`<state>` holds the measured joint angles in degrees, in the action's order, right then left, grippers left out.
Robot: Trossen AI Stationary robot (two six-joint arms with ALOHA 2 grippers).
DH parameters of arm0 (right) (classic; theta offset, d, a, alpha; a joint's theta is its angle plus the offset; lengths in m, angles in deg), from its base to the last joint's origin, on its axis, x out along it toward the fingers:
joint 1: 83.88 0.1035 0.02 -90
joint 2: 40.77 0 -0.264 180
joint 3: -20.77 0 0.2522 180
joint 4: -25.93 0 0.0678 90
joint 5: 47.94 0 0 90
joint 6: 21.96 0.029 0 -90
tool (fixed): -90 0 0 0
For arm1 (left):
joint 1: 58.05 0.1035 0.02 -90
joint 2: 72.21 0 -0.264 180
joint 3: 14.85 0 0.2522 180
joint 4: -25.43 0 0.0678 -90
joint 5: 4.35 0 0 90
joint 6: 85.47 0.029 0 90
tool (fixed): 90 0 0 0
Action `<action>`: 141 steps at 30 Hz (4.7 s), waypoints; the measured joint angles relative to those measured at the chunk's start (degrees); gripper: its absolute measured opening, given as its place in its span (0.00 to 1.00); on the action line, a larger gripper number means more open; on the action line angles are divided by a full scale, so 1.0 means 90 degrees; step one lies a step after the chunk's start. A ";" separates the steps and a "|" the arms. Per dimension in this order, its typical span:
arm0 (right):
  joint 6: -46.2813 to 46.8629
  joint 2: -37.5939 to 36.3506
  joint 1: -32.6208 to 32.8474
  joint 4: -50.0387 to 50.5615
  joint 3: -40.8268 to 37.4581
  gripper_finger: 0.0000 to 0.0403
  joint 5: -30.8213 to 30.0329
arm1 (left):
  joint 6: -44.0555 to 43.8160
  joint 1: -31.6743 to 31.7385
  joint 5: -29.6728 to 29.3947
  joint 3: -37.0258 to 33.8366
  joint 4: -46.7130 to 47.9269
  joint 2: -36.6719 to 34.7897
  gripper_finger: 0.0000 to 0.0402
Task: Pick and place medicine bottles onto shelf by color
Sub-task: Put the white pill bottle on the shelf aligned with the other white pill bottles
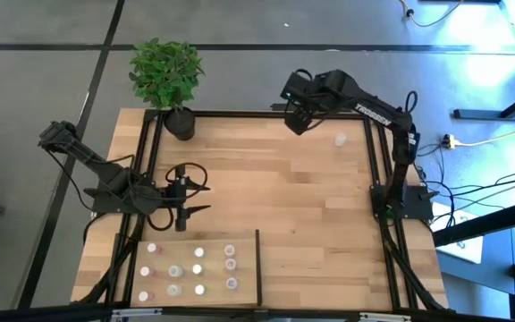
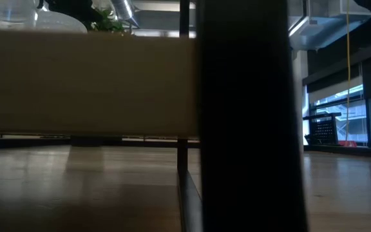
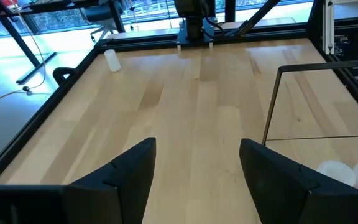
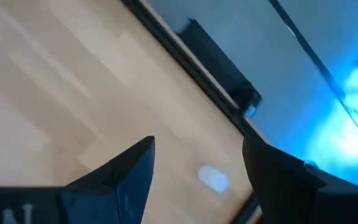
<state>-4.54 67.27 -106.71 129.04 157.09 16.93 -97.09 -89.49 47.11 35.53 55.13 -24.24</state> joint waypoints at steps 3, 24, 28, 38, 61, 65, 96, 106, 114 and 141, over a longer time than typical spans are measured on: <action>0.0199 -0.0010 -0.0331 0.0079 -0.0480 0.61 -0.0129 | -0.0005 -0.0002 0.0000 0.0000 0.0000 0.0002 0.56; -0.0158 -0.0035 -0.1441 -0.0964 -0.4029 0.61 -0.0073 | -0.0036 0.0028 0.0003 0.0000 0.0008 0.0002 0.56; -0.0159 -0.0040 -0.1620 -0.1179 -0.4348 0.61 0.0045 | -0.0045 0.0154 0.0000 0.0000 0.0008 0.0002 0.56; -0.0487 -0.0037 -0.1907 -0.1907 -0.5242 0.61 0.0318 | -0.0051 0.0545 0.0002 0.0000 0.0008 0.0002 0.56; -0.0859 -0.0037 -0.2471 -0.2421 -0.5332 0.61 0.1009 | -0.0216 0.0755 0.0020 0.0000 0.0008 0.0002 0.56; -0.0951 -0.0039 -0.2502 -0.2456 -0.5332 0.61 0.1078 | -0.0216 0.0755 0.0031 0.0000 0.0008 0.0002 0.56; -0.1013 -0.0035 -0.2352 -0.3474 -0.6265 0.61 0.1156 | -0.0362 0.0755 0.0032 0.0000 0.0115 0.0002 0.56; -0.1149 -0.0035 -0.2310 -0.3712 -0.6219 0.60 0.1132 | -0.0364 0.0755 0.0032 0.0000 0.0112 0.0002 0.56; -0.1152 -0.0035 -0.2309 -0.3770 -0.6219 0.46 0.1135 | -0.0364 0.0755 0.0032 0.0000 0.0122 0.0002 0.56; -0.0443 -0.0027 0.0674 -0.3625 -0.3603 0.40 0.1725 | -0.0375 0.0564 0.0237 0.0000 0.0385 0.0001 0.56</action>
<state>-8.53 67.02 -100.64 96.41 124.66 32.46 -100.46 -84.41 49.24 35.53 58.59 -24.23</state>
